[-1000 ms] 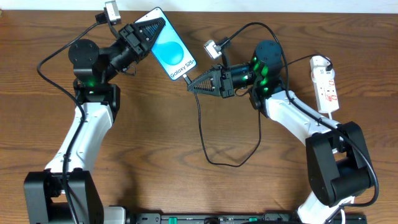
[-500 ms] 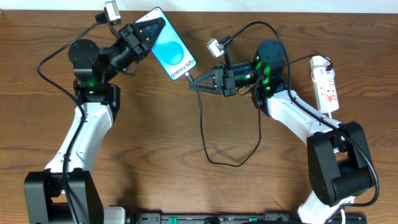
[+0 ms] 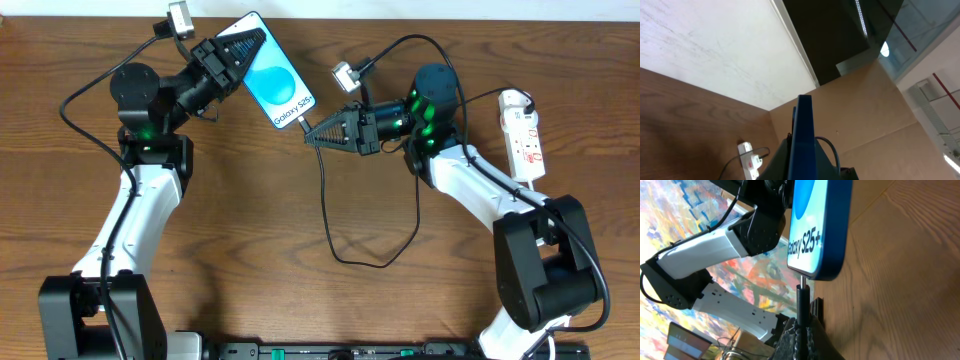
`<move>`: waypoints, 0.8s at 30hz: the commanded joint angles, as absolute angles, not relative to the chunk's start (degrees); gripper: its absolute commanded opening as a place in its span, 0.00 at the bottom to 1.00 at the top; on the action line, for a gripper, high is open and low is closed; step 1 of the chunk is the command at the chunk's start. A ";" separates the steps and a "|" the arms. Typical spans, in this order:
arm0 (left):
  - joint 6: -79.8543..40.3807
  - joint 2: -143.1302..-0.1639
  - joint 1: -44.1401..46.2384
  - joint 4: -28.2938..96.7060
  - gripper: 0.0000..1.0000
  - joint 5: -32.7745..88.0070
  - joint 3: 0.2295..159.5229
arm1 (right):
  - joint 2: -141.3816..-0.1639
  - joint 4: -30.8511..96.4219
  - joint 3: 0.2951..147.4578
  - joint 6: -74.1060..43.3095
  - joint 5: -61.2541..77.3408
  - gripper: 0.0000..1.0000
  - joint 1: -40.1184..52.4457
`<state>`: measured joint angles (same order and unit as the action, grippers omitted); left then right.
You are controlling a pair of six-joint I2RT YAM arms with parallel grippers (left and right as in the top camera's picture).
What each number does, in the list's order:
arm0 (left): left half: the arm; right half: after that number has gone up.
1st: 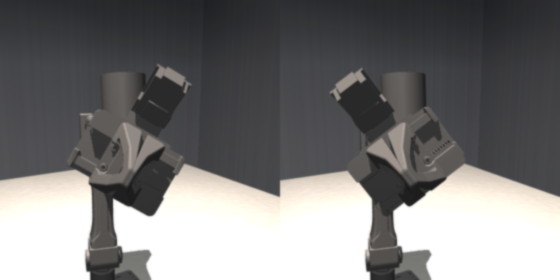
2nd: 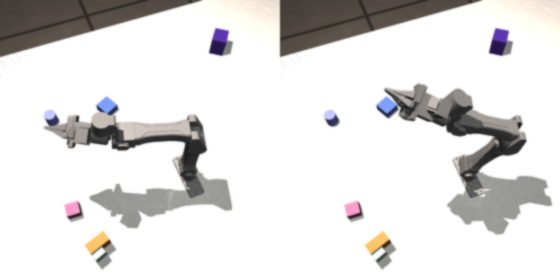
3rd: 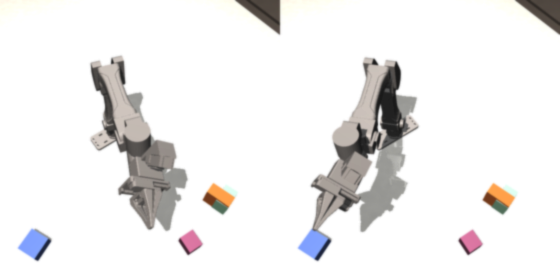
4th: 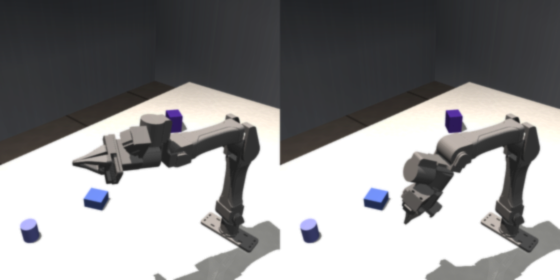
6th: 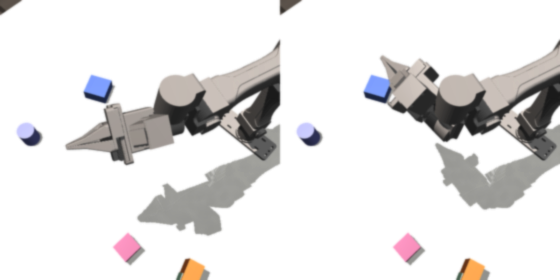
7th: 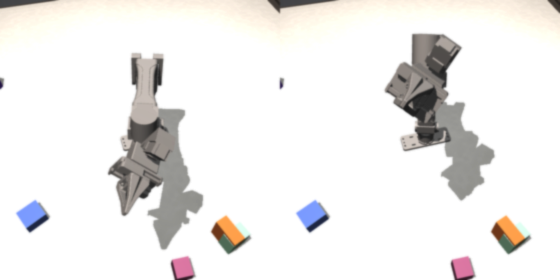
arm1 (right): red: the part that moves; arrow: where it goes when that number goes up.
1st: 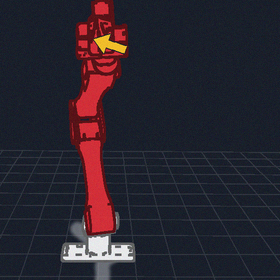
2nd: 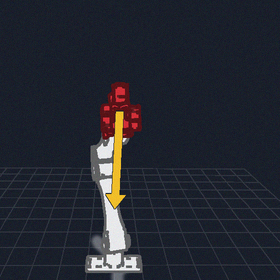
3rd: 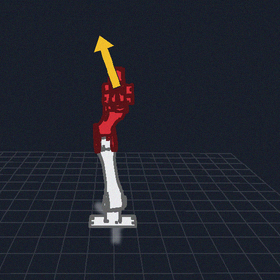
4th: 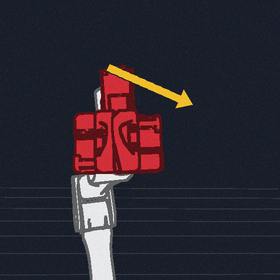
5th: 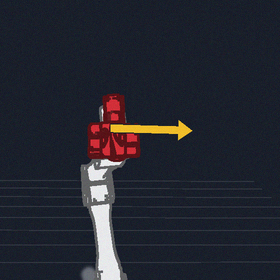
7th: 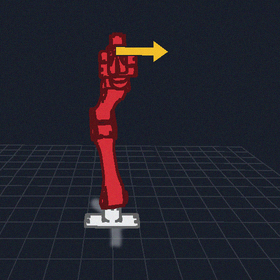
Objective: Plug charger to phone and switch on socket
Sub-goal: 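Press the phone down onto the plug held by the right gripper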
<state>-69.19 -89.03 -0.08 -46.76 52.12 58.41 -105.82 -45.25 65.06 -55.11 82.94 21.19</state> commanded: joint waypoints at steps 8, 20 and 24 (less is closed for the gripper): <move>-69.32 -87.77 1.50 -47.46 0.07 53.47 59.86 | -106.08 -45.67 65.30 -55.22 80.27 0.01 22.65; -68.79 -87.77 1.48 -47.44 0.07 57.60 59.86 | -106.08 -45.65 65.30 -55.27 80.55 0.01 21.08; -68.66 -87.77 1.48 -47.44 0.07 59.40 59.86 | -106.08 -45.63 65.30 -55.27 80.75 0.01 20.93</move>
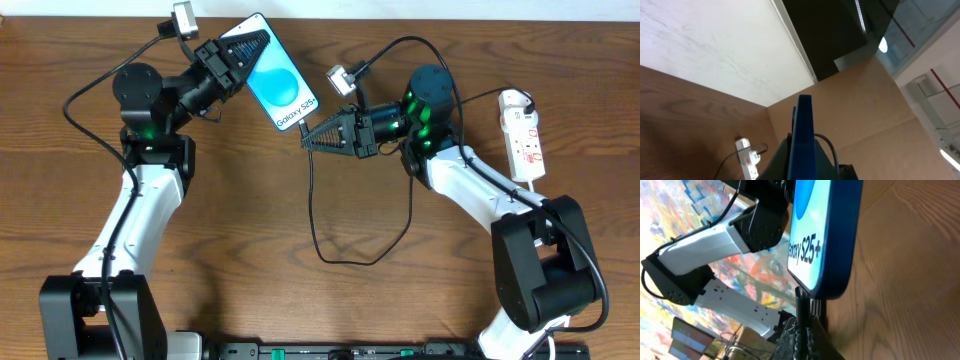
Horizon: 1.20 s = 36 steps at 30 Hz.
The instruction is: Plug charger to phone and switch on socket
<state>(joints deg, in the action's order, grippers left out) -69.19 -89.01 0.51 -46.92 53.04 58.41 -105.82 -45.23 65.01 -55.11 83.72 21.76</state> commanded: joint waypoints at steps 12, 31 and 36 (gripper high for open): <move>-67.53 -87.77 1.48 -46.78 0.07 65.80 59.86 | -106.08 -45.63 65.30 -55.29 80.75 0.01 20.95; -67.55 -87.77 1.50 -46.78 0.07 64.75 59.86 | -106.08 -45.65 65.30 -55.27 76.42 0.01 21.08; -67.55 -87.77 1.50 -46.78 0.07 64.75 59.86 | -106.08 -45.65 65.30 -55.24 74.70 0.01 21.08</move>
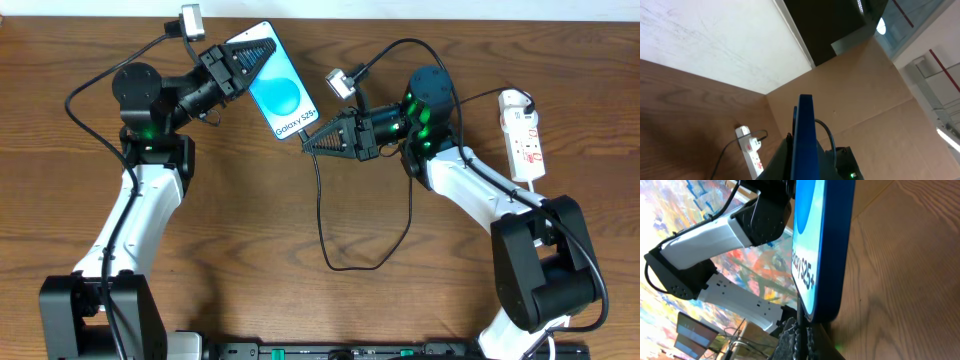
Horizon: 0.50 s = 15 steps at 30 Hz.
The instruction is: Plug charger to phone and switch on socket
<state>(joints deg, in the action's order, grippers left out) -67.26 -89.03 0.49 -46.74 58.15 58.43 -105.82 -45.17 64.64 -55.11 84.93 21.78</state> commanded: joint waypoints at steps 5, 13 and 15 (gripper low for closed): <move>-67.57 -87.77 1.50 -46.78 0.07 64.79 59.86 | -106.08 -45.65 65.30 -55.22 74.00 0.01 21.08; -67.55 -87.77 1.50 -46.78 0.07 64.99 59.86 | -106.08 -45.65 65.30 -55.24 73.17 0.01 21.08; -67.55 -87.77 1.50 -46.78 0.07 64.99 59.86 | -106.08 -45.65 65.30 -55.24 72.99 0.01 21.08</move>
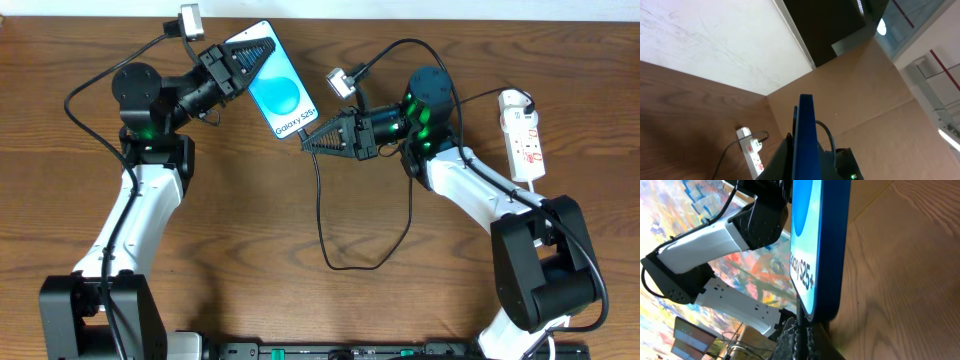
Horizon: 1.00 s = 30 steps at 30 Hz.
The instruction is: Plug charger to phone and switch on socket
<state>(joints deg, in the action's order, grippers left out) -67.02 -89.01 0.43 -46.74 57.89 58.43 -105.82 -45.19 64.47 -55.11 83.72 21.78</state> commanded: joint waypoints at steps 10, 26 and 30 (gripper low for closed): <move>-67.55 -87.77 1.48 -46.78 0.07 64.97 59.86 | -106.08 -45.65 65.30 -55.24 73.63 0.01 21.08; -66.46 -87.77 1.02 -46.78 0.07 64.97 59.86 | -106.08 -48.16 65.30 -53.15 80.90 0.82 21.02; -66.43 -87.77 -1.19 -46.76 0.07 65.08 59.86 | -106.08 -50.50 65.30 -54.41 82.06 0.98 20.73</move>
<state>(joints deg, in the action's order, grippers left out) -66.61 -89.01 0.73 -46.30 64.42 58.43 -105.82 -49.76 64.53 -54.02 80.49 21.47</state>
